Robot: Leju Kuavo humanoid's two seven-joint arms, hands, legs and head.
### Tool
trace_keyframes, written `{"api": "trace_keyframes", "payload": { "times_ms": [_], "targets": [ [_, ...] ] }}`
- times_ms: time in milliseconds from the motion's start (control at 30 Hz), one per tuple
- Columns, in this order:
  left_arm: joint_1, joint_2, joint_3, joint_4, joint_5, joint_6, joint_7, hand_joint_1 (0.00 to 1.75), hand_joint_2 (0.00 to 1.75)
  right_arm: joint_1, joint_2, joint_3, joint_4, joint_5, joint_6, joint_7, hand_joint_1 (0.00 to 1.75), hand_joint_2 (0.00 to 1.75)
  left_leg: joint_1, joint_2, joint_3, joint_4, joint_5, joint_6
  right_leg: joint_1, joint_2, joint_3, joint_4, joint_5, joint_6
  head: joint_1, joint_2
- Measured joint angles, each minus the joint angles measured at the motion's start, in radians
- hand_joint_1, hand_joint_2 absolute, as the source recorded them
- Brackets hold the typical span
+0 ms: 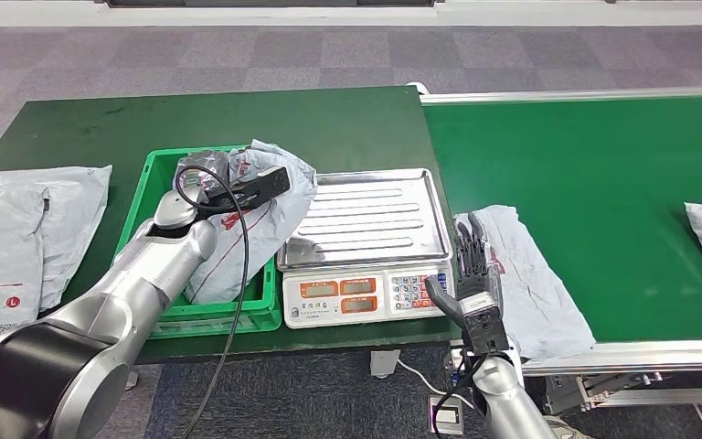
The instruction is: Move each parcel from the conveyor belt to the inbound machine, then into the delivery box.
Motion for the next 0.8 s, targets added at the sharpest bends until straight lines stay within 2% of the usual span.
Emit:
{"api": "trace_keyframes", "payload": {
  "times_ms": [67,133,167,200,233,300,333,367,433,500,567,600,633,700,733,800],
  "targets": [
    [0.002,-0.003,0.0,0.0,0.005,-0.006,-0.005,0.0,1.75,0.0,0.0,0.0,-0.001,0.0,-0.004,0.0,0.0,1.75,0.0,0.0,0.0,0.0,0.0,0.0,0.0,0.0,0.0,0.0,0.0,0.0,0.0,0.0],
    [0.048,-0.026,0.012,-0.054,0.083,-0.06,-0.074,0.0,1.75,0.01,-0.011,-0.005,-0.023,-0.001,-0.034,0.0,0.0,1.75,-0.002,-0.001,0.001,0.0,-0.001,0.001,-0.002,-0.001,0.001,-0.001,-0.001,0.002,0.0,0.0],
    [0.098,-0.043,0.023,-0.12,0.175,-0.09,-0.158,0.0,1.75,0.018,-0.022,-0.015,-0.045,-0.001,-0.045,0.0,0.0,1.75,-0.003,-0.003,0.002,0.0,-0.001,0.002,-0.004,-0.002,0.002,-0.001,-0.002,0.003,0.0,0.0],
    [0.163,-0.061,0.033,-0.201,0.31,-0.112,-0.283,0.0,1.75,0.026,-0.034,-0.032,-0.069,0.001,-0.047,0.0,0.0,1.75,-0.004,-0.005,0.002,0.0,-0.002,0.003,-0.004,-0.005,0.004,-0.001,-0.004,0.004,0.0,0.0],
    [0.229,-0.075,0.04,-0.283,0.479,-0.115,-0.441,0.0,1.75,0.031,-0.045,-0.054,-0.09,0.004,-0.036,0.0,0.0,1.75,-0.004,-0.007,0.002,0.0,-0.002,0.003,-0.005,-0.006,0.004,-0.001,-0.005,0.006,0.0,0.0],
    [0.332,-0.097,0.041,-0.4,0.884,-0.096,-0.793,0.0,1.75,0.037,-0.061,-0.096,-0.12,0.012,-0.012,0.0,0.0,1.75,-0.004,-0.006,0.0,0.0,-0.004,0.004,-0.004,-0.006,0.004,-0.001,-0.005,0.005,0.001,0.0],
    [0.362,-0.105,0.041,-0.444,1.084,-0.091,-0.914,0.0,1.75,0.04,-0.067,-0.111,-0.132,0.015,-0.008,0.0,0.0,1.75,-0.004,-0.003,0.001,0.001,-0.006,0.005,-0.005,-0.003,0.004,-0.002,-0.005,0.005,0.001,0.0],
    [0.381,-0.111,0.04,-0.48,1.257,-0.088,-0.984,0.0,1.75,0.044,-0.071,-0.122,-0.142,0.017,-0.005,0.0,0.0,1.75,-0.005,-0.001,0.002,0.001,-0.008,0.005,-0.005,-0.001,0.004,-0.003,-0.005,0.005,0.001,0.0],
    [0.403,-0.116,0.041,-0.531,1.465,-0.088,-0.993,0.0,1.75,0.052,-0.076,-0.133,-0.157,0.022,-0.004,0.0,0.0,1.75,-0.005,0.001,0.004,0.001,-0.009,0.006,-0.004,0.0,0.005,-0.004,-0.005,0.006,0.0,0.0],
    [0.419,-0.117,0.041,-0.565,1.465,-0.09,-0.981,0.02,1.75,0.058,-0.078,-0.138,-0.167,0.028,-0.006,0.0,0.0,1.75,-0.004,-0.001,0.003,0.001,-0.007,0.007,-0.004,-0.002,0.005,-0.004,-0.005,0.006,0.0,0.0],
    [0.428,-0.118,0.041,-0.587,1.334,-0.091,-0.975,0.37,1.75,0.06,-0.079,-0.14,-0.174,0.034,-0.008,0.0,0.0,1.75,-0.003,-0.004,0.002,0.001,-0.006,0.007,-0.003,-0.006,0.006,-0.003,-0.005,0.006,0.0,0.0],
    [0.431,-0.118,0.041,-0.593,1.278,-0.091,-0.974,0.49,1.75,0.06,-0.079,-0.14,-0.177,0.035,-0.009,0.0,0.0,1.75,-0.003,-0.005,0.002,0.001,-0.006,0.007,-0.003,-0.006,0.006,-0.003,-0.005,0.006,0.0,0.0],
    [0.433,-0.118,0.041,-0.599,1.24,-0.091,-0.974,0.49,1.75,0.06,-0.079,-0.141,-0.179,0.036,-0.009,0.0,0.0,1.75,-0.003,-0.005,0.002,0.001,-0.006,0.007,-0.003,-0.006,0.006,-0.003,-0.005,0.006,0.0,0.0],
    [0.437,-0.118,0.041,-0.61,1.216,-0.091,-0.974,0.14,1.75,0.06,-0.079,-0.142,-0.18,0.038,-0.01,0.0,0.0,1.75,-0.003,-0.004,0.002,0.001,-0.006,0.006,-0.003,-0.006,0.006,-0.003,-0.005,0.006,0.0,0.0],
    [0.439,-0.118,0.041,-0.616,1.211,-0.091,-0.974,0.02,1.75,0.06,-0.079,-0.143,-0.18,0.042,-0.01,0.0,0.0,1.75,-0.003,-0.003,0.002,0.001,-0.006,0.006,-0.003,-0.006,0.006,-0.003,-0.005,0.006,0.0,0.0],
    [0.439,-0.116,0.041,-0.626,1.207,-0.087,-0.974,0.0,1.75,0.059,-0.078,-0.144,-0.18,0.052,-0.013,0.0,0.0,1.75,-0.003,-0.003,0.002,0.001,-0.006,0.006,-0.003,-0.006,0.006,-0.003,-0.005,0.006,0.0,0.0]
  ]
}}
